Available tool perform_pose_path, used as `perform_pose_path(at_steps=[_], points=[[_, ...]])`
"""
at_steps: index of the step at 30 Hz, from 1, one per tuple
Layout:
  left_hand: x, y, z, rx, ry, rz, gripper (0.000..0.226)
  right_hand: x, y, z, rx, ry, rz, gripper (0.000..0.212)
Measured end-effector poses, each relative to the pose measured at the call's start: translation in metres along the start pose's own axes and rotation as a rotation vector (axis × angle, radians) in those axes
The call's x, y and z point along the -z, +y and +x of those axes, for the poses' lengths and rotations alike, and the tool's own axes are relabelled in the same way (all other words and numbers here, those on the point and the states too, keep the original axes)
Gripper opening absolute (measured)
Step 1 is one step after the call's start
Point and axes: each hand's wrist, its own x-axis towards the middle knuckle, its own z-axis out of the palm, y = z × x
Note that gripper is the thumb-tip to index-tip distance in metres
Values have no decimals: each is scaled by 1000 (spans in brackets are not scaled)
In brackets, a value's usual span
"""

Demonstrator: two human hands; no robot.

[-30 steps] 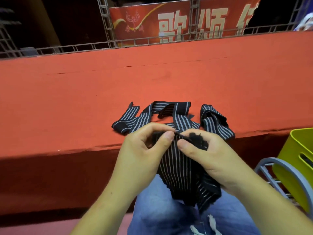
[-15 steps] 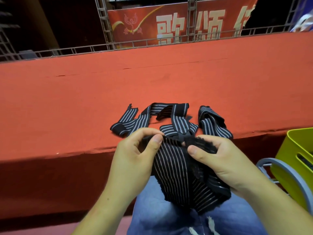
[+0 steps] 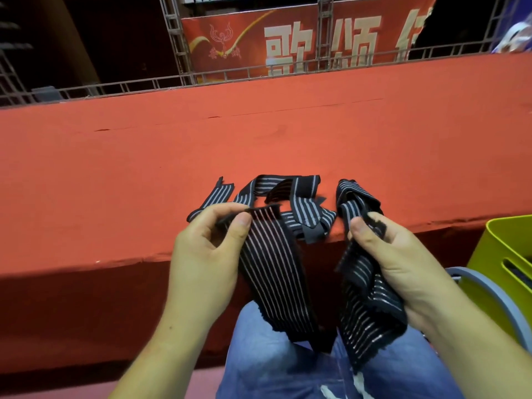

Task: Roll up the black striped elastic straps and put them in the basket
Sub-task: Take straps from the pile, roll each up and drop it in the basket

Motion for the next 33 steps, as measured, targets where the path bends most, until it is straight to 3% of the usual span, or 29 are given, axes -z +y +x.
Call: perform_pose_path(at_steps=[4, 8, 21, 33], points=[[-5, -3, -2, 82, -52, -75, 18, -8, -1, -1, -14, -75, -26, 47], [-8, 1, -6, 125, -105, -149, 21, -18, -8, -2, 16, -143, -70, 25], [-14, 15, -14, 227, -216, -401, 22, -37, 2, -1, 51, -142, 26, 30], [-12, 14, -14, 183, -314, -408, 28, -30, 9, 7, 56, -97, 31, 35]])
